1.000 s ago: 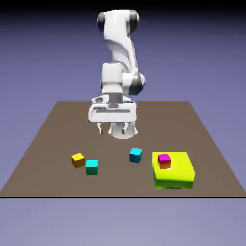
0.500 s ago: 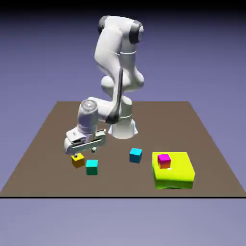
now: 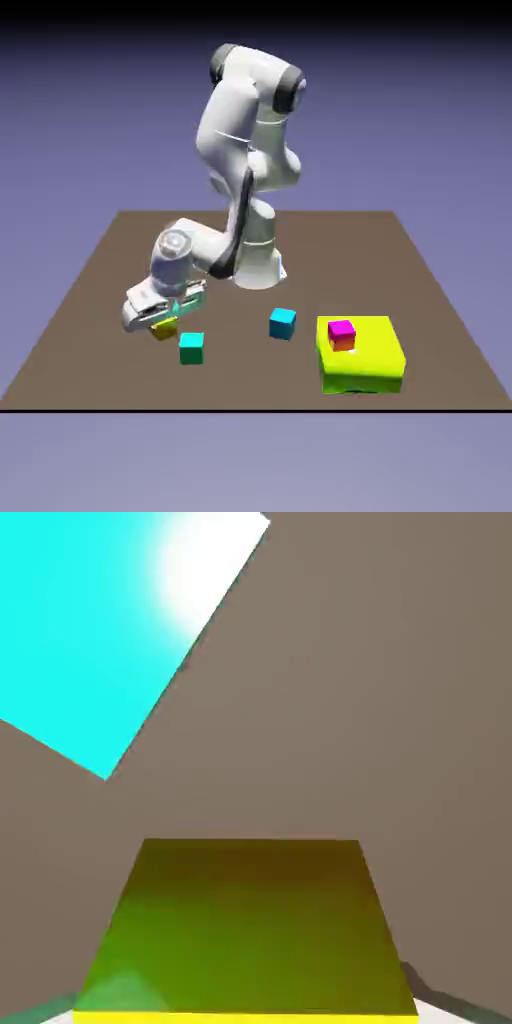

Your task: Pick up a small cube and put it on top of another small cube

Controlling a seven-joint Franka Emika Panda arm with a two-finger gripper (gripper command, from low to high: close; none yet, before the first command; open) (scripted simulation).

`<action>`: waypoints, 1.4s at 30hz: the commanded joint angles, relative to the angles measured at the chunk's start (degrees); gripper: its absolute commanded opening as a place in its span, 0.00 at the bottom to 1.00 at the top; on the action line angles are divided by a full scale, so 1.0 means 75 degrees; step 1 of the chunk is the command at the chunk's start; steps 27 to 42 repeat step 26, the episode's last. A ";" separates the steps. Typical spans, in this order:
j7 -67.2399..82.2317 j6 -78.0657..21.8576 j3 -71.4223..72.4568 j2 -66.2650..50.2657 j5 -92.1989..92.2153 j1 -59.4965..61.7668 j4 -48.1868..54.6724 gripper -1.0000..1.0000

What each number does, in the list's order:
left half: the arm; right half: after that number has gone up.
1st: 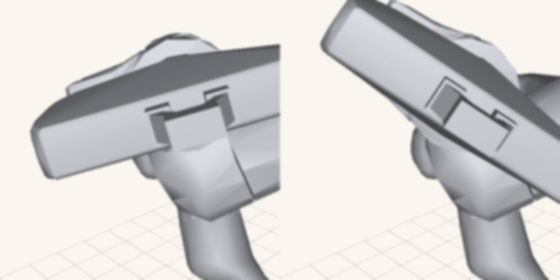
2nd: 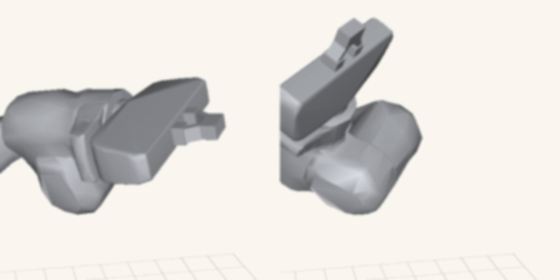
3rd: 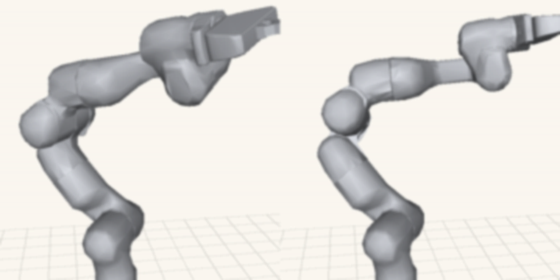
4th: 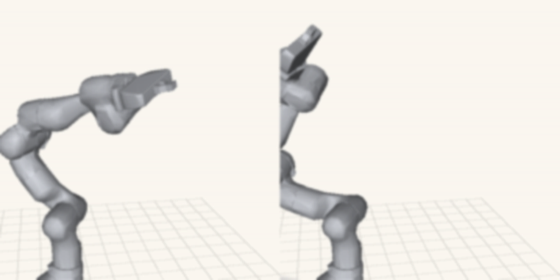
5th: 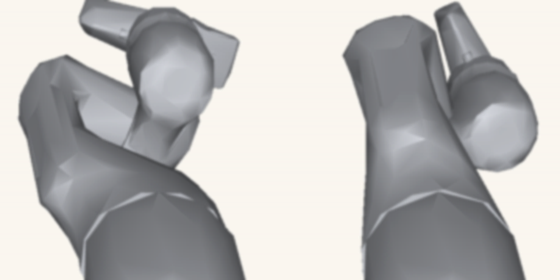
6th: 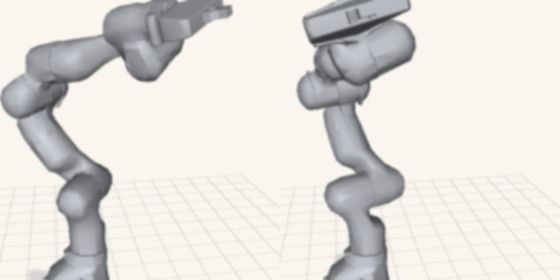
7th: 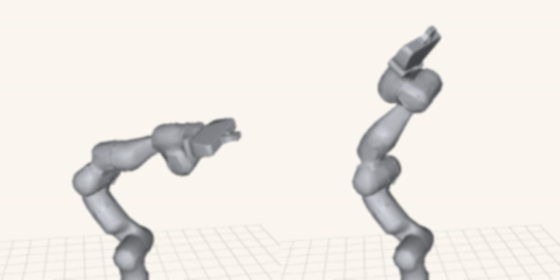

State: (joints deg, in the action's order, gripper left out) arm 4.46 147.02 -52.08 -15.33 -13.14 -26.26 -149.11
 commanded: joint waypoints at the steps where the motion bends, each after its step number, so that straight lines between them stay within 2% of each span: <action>1: -0.0013 -0.0114 0.0174 0.0241 -0.0339 -0.0013 -0.0011 0.00; 10: -0.0072 -0.1001 0.1463 0.2026 -0.2796 -0.0110 -0.0091 0.00; 17: 0.0144 0.0891 0.1823 0.0207 -0.2349 0.0579 -0.0172 0.00; 18: 0.0144 0.0891 0.1823 0.0206 -0.2348 0.0579 -0.0172 1.00; 26: -0.0072 -0.1001 0.1463 0.2026 -0.2796 -0.0110 -0.0091 1.00; 42: -0.0072 -0.1001 0.1463 0.2026 -0.2796 -0.0110 -0.0091 1.00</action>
